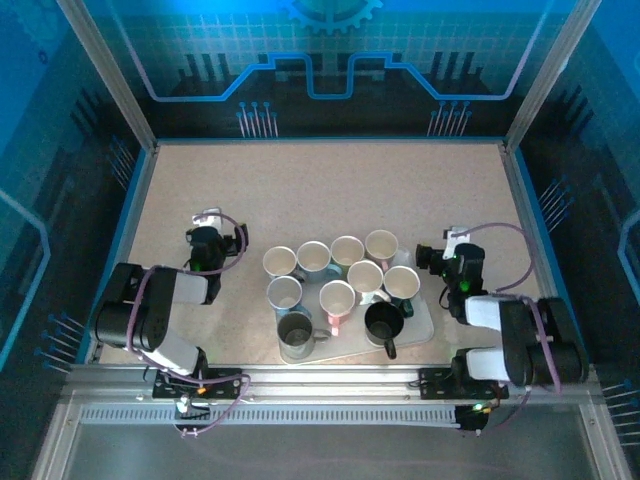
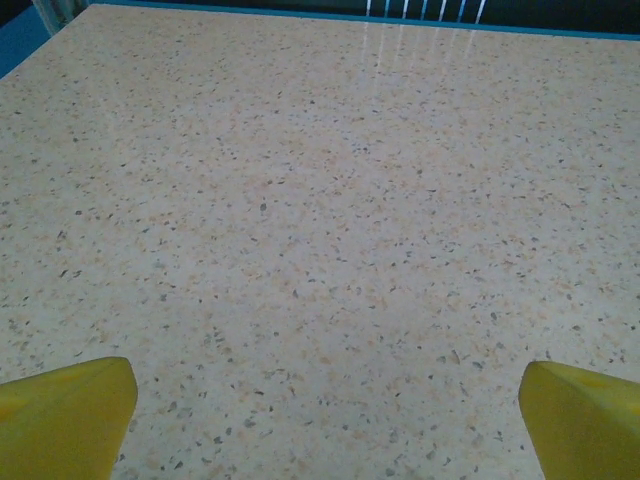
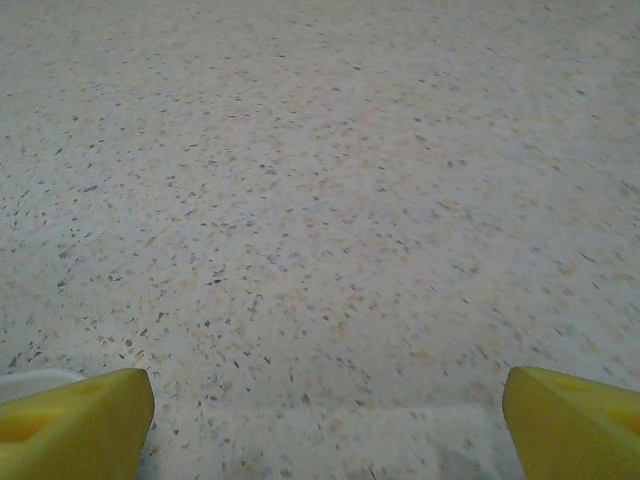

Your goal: Turn the mug right side up

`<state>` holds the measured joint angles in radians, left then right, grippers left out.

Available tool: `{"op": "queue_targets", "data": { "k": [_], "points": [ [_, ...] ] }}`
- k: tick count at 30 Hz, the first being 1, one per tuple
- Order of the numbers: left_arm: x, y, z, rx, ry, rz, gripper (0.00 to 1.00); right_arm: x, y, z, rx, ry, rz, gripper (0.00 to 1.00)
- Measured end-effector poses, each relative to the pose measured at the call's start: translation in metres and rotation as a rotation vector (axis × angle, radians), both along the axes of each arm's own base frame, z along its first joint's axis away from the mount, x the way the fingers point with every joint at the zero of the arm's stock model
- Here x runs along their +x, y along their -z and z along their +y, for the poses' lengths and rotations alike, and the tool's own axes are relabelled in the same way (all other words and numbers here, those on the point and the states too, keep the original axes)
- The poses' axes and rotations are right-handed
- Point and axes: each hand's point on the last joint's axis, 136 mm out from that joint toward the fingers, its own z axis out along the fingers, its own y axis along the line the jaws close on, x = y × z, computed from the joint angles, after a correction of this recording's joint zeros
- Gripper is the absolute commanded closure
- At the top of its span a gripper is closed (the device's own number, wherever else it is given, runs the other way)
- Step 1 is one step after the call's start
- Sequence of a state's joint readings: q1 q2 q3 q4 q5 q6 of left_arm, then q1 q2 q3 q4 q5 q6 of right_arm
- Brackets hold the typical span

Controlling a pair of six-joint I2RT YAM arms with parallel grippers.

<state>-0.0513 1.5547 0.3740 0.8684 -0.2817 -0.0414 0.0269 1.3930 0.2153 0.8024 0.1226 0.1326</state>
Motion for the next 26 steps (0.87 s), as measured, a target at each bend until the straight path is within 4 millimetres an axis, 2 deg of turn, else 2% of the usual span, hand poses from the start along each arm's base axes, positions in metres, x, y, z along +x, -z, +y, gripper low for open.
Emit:
{"op": "queue_targets", "data": {
  "k": [1,4,5,7,9,19,26],
  "points": [
    [0.001,-0.002,0.0,-0.002,0.001,-0.011,0.01,0.005,0.002,0.001,-0.01,-0.011,-0.02,0.0],
    [0.003,-0.006,0.001,-0.008,0.005,-0.028,0.01,0.017,0.009,0.005,-0.049,-0.034,-0.003,0.0],
    [0.003,-0.007,0.001,-0.009,0.006,-0.032,0.01,0.024,0.004,0.006,-0.06,-0.036,-0.004,0.0],
    [0.004,-0.008,0.002,-0.012,0.006,-0.036,0.01,0.045,-0.02,0.011,-0.078,-0.043,-0.068,0.0],
    [0.003,-0.008,0.003,-0.013,0.007,-0.035,0.01,0.055,-0.036,0.013,-0.088,-0.047,-0.111,0.0],
    [0.005,-0.011,0.001,-0.017,0.017,-0.049,0.01,0.055,-0.035,0.011,-0.118,-0.041,-0.105,0.0],
    [0.005,-0.009,-0.011,-0.027,0.091,-0.039,0.01,0.055,-0.035,0.011,-0.122,-0.042,-0.105,0.0]
  ]
}}
